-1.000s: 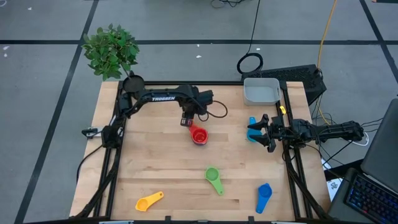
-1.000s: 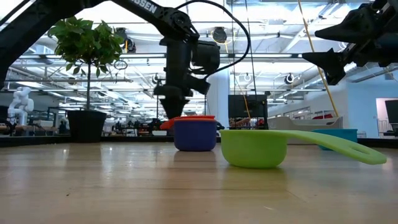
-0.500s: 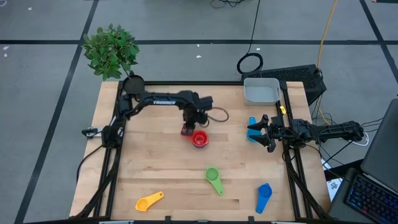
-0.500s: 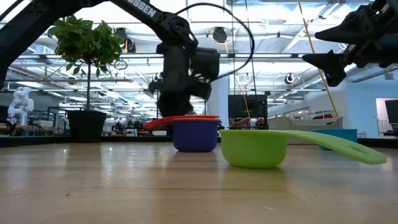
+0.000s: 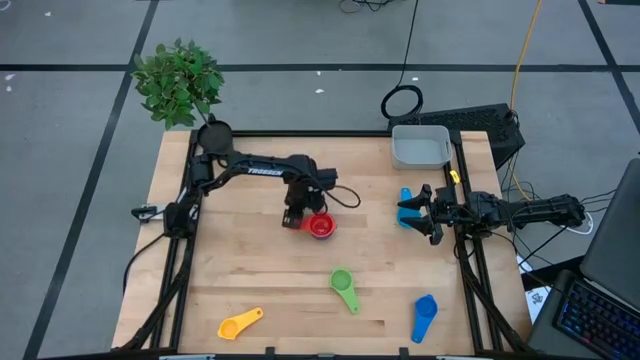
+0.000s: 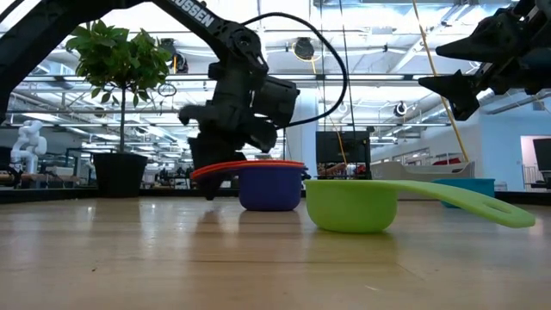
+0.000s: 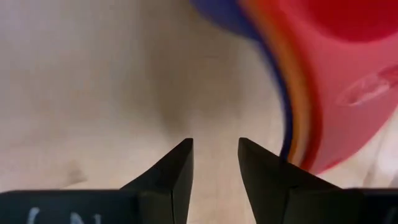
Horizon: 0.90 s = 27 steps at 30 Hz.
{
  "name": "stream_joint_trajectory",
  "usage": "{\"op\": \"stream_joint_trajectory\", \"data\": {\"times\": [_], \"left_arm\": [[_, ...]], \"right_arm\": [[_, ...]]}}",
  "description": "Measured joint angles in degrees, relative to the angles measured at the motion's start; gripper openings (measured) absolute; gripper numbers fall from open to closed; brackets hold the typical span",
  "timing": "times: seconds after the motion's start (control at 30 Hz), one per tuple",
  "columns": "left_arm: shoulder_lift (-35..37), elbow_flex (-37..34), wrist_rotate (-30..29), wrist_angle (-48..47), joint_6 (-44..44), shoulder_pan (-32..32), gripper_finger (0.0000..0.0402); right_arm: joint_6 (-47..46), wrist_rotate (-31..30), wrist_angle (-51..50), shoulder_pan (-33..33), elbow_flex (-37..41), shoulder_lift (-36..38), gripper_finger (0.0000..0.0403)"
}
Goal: Nest measuring cups in basket
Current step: Stack the light blue measuring cup on top of the red measuring cup
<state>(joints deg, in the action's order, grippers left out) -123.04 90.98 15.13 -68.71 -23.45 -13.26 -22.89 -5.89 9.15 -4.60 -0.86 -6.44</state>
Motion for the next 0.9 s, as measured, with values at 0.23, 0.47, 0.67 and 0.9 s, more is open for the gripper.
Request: {"op": "stream_joint_trajectory", "data": {"times": [0.23,0.47,0.67,0.9], "left_arm": [[0.0,0.0,-6.8,-1.0,1.5,-0.1,0.0131],[0.0,0.2,-19.9,-1.5,1.5,-1.1,0.0131],[2.2,4.6,-27.6,-0.6,3.8,-4.8,0.0131],[15.7,5.7,-17.6,12.3,3.2,-5.8,0.0131]], "right_arm": [[1.1,-0.2,0.0,0.0,0.0,0.0,0.0252],[1.8,-0.2,0.5,0.0,0.0,0.0,0.0252],[2.7,-0.1,4.2,0.0,0.0,0.0,0.0252],[0.2,-2.7,7.7,0.0,0.0,0.0,0.0252]]}}
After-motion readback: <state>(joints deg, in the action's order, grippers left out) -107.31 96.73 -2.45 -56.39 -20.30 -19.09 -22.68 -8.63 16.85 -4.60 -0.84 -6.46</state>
